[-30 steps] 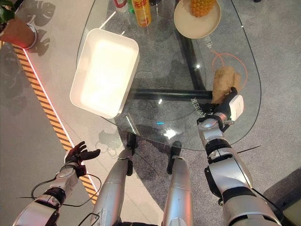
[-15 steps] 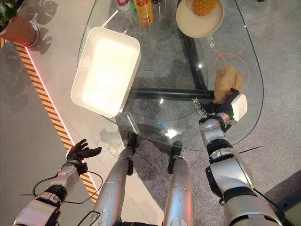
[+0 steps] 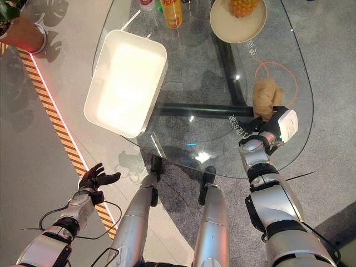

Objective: Wipe the table with a cloth and put it in the basket.

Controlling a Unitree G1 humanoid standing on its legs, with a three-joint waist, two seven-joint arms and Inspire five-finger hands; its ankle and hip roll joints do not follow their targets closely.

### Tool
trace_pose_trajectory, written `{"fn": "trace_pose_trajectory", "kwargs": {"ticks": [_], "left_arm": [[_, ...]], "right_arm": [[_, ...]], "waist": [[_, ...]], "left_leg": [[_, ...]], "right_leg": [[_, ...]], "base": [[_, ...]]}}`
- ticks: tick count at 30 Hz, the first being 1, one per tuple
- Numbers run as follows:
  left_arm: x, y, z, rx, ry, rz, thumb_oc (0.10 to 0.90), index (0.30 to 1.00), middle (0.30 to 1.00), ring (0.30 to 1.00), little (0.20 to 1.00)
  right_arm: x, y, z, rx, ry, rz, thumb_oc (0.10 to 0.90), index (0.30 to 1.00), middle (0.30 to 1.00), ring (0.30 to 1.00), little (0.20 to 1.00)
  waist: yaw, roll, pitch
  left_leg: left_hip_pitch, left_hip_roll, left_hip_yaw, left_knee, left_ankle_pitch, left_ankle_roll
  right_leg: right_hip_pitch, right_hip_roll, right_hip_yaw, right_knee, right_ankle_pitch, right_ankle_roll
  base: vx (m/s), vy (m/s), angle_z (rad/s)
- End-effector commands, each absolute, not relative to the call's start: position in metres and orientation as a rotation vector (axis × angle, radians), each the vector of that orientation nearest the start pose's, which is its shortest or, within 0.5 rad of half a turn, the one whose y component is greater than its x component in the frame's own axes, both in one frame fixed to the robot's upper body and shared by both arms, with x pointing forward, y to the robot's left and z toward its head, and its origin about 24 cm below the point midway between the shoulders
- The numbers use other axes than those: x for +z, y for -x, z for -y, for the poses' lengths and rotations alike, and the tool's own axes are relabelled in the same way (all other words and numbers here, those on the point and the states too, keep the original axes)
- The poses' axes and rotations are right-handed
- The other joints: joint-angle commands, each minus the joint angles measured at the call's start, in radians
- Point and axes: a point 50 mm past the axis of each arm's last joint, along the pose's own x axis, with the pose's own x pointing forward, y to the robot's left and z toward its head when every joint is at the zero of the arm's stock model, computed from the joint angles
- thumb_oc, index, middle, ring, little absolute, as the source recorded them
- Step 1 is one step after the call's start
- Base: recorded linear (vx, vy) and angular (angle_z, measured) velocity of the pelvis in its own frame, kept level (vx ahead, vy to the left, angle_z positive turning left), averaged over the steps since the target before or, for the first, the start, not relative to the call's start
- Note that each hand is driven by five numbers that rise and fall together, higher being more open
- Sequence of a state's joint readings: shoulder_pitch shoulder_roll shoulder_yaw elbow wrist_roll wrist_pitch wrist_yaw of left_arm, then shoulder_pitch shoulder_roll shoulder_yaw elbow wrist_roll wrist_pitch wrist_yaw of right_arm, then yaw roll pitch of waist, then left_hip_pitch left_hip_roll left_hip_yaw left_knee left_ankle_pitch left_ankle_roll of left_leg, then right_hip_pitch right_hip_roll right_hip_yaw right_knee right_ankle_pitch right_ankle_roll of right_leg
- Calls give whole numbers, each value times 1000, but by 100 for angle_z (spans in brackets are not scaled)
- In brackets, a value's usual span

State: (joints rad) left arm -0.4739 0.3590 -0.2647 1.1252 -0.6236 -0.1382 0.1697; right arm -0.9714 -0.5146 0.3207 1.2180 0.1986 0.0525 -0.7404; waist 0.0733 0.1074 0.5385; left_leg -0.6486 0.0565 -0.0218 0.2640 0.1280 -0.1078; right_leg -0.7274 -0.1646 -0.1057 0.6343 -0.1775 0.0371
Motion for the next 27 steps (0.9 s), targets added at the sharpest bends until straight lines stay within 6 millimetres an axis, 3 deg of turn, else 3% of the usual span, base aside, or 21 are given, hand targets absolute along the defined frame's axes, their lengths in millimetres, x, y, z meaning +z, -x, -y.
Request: {"fn": "trace_pose_trajectory", "kwargs": {"ticks": [1, 8, 15, 27], "left_arm": [[-43, -286, -265, 418, -20, -511, 800, 900, 900, 900, 900], [-43, -285, -264, 413, -21, -502, 800, 900, 900, 900, 900], [-41, -288, -258, 399, -15, -489, 800, 900, 900, 900, 900], [-44, -287, -250, 376, -11, -481, 800, 900, 900, 900, 900]], "right_arm": [[161, -383, 289, -883, 604, 31, 100, 300, 300, 300, 200], [169, -387, 280, -841, 610, 92, 100, 300, 300, 300, 200], [189, -400, 246, -695, 700, 191, 100, 300, 300, 300, 200], [202, -409, 191, -484, 802, 296, 100, 300, 300, 300, 200]], "waist": [[-4, -10, -19], [-2, -8, -19], [2, -6, -19], [14, 2, -19]], "left_leg": [[-28, -94, 30, 162, -181, 87], [-34, -96, 27, 160, -178, 87], [-41, -100, 25, 158, -172, 84], [-48, -107, 22, 159, -167, 83]], "right_leg": [[16, 48, -25, -152, 110, -2], [10, 51, -25, -149, 109, -3], [2, 50, -28, -147, 108, -8], [-6, 49, -33, -137, 99, -18]], "base": [[0, 0, 0], [0, 0, 0], [0, 0, 0], [0, 0, 0]]}}
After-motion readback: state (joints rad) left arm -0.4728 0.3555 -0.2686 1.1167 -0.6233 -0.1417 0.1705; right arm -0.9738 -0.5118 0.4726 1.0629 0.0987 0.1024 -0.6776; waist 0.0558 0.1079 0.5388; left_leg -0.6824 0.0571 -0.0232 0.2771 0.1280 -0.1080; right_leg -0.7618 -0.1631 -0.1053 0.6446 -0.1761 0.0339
